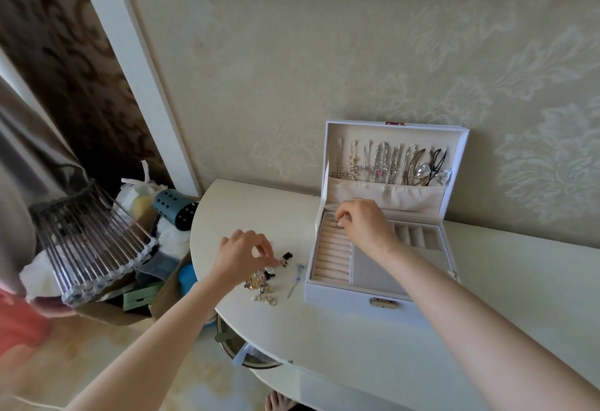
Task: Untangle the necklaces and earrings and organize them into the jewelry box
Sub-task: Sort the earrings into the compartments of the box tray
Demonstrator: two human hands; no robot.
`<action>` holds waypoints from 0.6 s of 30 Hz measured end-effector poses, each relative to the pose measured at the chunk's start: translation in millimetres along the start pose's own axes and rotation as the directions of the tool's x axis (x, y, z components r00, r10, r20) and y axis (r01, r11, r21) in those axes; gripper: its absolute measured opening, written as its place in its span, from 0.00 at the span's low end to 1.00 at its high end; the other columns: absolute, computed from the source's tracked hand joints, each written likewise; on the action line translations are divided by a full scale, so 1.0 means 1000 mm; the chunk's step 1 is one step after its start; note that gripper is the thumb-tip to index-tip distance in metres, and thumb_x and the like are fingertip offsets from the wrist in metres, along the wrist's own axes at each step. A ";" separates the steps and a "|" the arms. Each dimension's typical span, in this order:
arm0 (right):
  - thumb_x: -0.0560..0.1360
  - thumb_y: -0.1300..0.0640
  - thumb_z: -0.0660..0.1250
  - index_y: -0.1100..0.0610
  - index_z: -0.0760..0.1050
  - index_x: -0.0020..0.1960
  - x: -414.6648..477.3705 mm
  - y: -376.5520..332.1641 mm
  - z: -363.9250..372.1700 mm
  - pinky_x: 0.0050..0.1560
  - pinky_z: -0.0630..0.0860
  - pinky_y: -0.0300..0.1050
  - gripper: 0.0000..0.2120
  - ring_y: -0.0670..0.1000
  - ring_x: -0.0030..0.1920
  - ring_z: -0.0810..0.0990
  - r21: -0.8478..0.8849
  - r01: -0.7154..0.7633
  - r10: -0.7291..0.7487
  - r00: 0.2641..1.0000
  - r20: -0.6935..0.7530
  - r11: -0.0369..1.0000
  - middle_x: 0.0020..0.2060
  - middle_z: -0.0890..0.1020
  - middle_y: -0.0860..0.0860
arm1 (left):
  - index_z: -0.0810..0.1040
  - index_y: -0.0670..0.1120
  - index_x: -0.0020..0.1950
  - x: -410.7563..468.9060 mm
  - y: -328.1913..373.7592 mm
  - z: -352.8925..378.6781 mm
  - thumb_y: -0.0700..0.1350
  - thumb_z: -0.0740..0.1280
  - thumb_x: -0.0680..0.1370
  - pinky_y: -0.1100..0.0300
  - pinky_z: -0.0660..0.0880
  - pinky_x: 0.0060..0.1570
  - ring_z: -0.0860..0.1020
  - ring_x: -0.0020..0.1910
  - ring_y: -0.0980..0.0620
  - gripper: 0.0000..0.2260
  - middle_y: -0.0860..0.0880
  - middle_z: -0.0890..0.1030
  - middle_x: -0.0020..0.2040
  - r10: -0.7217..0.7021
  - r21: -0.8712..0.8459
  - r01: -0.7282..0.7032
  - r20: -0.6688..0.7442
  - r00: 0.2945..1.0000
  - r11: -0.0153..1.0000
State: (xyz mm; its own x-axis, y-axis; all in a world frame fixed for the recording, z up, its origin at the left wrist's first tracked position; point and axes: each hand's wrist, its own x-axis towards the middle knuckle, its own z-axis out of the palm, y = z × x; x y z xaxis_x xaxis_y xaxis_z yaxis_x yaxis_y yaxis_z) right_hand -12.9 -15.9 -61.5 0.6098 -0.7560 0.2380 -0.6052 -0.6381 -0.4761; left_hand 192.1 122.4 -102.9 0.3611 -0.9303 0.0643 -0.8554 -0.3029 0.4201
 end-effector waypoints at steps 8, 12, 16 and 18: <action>0.70 0.68 0.70 0.59 0.81 0.42 -0.009 -0.004 -0.018 0.28 0.74 0.32 0.06 0.41 0.25 0.76 0.528 -0.228 0.226 0.972 0.070 0.818 0.30 0.78 0.51 | 0.76 0.50 0.39 0.003 0.031 -0.007 0.46 0.70 0.73 0.61 0.68 0.41 0.72 0.38 0.56 0.06 0.54 0.78 0.39 0.038 -0.361 -0.069 -0.093 0.995 0.930; 0.69 0.68 0.72 0.61 0.80 0.49 -0.018 -0.006 -0.018 0.35 0.79 0.40 0.10 0.49 0.33 0.80 0.777 -0.344 0.107 0.934 0.341 0.527 0.34 0.81 0.55 | 0.77 0.46 0.40 0.014 0.071 -0.007 0.43 0.70 0.74 0.68 0.71 0.36 0.74 0.31 0.61 0.05 0.53 0.78 0.34 0.047 -0.636 -0.100 -0.100 0.994 0.765; 0.68 0.69 0.72 0.65 0.76 0.54 -0.025 -0.007 -0.009 0.33 0.79 0.40 0.14 0.49 0.32 0.81 0.842 -0.357 0.114 0.933 0.341 0.404 0.37 0.82 0.56 | 0.76 0.41 0.42 0.018 0.095 0.007 0.40 0.70 0.74 0.64 0.77 0.39 0.79 0.35 0.56 0.05 0.49 0.79 0.35 -0.012 -0.815 -0.010 -0.021 1.000 0.579; 0.68 0.69 0.72 0.64 0.76 0.51 -0.024 -0.005 -0.006 0.32 0.78 0.39 0.12 0.48 0.31 0.81 0.854 -0.329 0.182 0.943 0.278 0.403 0.37 0.82 0.56 | 0.76 0.39 0.43 0.018 0.100 0.011 0.39 0.70 0.74 0.65 0.77 0.40 0.81 0.36 0.54 0.05 0.47 0.79 0.36 -0.043 -0.875 0.033 0.014 0.999 0.483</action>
State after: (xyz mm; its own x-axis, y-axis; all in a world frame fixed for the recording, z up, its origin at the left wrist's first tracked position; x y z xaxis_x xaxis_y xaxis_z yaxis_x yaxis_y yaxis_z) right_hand -27.2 4.9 -59.9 0.6068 -0.7888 -0.0974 -0.0073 0.1170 -0.9931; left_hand 108.9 72.6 -69.3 0.3919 -0.9194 0.0334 -0.0763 0.0037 0.9971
